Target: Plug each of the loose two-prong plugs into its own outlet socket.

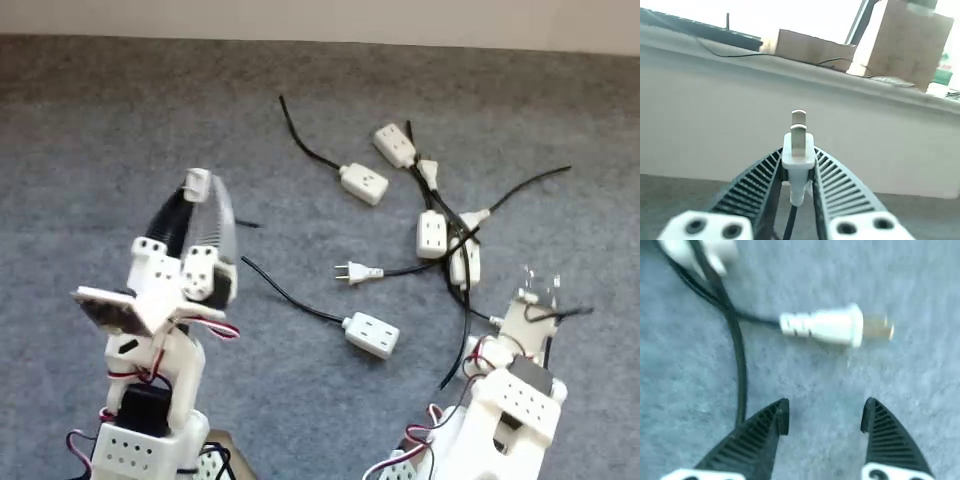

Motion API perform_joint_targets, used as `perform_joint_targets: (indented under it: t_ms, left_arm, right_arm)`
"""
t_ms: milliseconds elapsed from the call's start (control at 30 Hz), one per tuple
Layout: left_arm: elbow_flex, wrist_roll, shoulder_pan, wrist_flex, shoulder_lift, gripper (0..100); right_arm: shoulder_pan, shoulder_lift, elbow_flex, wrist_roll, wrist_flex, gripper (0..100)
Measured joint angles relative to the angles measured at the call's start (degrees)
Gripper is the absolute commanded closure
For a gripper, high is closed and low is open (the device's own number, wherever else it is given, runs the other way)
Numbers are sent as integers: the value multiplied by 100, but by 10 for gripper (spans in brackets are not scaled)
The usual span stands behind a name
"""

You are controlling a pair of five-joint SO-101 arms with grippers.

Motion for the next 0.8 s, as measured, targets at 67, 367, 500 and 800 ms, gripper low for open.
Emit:
perform_joint_targets:
  t_ms: [67,367,500,800]
  left_arm:
    - [0,44,378,-149,0,993]
    - [0,62,1670,-211,0,993]
    - [0,62,1846,-211,0,993]
    - [0,62,2040,-18,0,993]
  right_arm:
    - [-202,0,-492,0,229,761]
    - [-1635,0,-3640,0,2110,762]
    - [-2567,0,-5125,0,2875,848]
    - [-4914,-53,-7824,0,3648,989]
